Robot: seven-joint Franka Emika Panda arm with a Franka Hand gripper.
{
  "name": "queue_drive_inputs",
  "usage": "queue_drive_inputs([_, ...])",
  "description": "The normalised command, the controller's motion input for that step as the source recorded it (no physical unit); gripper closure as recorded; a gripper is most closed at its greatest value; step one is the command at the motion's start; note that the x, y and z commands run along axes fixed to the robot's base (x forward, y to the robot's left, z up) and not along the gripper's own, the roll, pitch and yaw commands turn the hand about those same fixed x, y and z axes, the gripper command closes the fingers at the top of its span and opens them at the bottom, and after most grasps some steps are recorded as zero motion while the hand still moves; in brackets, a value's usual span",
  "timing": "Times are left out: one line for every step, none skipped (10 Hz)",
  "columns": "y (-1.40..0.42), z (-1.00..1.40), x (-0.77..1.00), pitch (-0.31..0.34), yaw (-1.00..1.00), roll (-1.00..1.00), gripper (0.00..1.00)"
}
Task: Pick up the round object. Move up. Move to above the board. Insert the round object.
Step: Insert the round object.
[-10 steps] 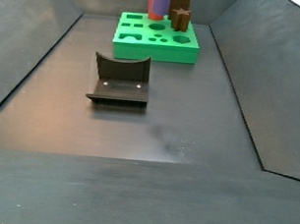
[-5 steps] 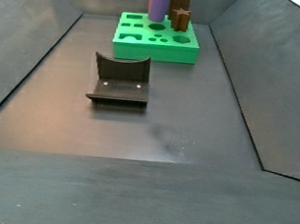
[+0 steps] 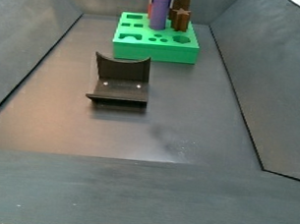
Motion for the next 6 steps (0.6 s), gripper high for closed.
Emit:
queue_drive_inputs([0.0, -0.48, 0.0, -0.12, 0.0, 0.0, 1.0])
queue_drive_inputs([0.0, -0.51, 0.0, -0.124, 0.0, 0.03, 1.0])
queue_drive_inputs([-0.04, -0.64, 0.0, -0.107, 0.01, 0.16, 1.0])
queue_drive_inputs([-0.23, -0.58, -0.09, -0.047, 0.28, 0.38, 1.0])
queue_drive_inputs([-0.17, -0.48, -0.01, 0.0, 0.4, 0.41, 1.0])
queue_drive_inputs([-0.17, -0.48, 0.05, 0.0, 0.49, 0.39, 1.0])
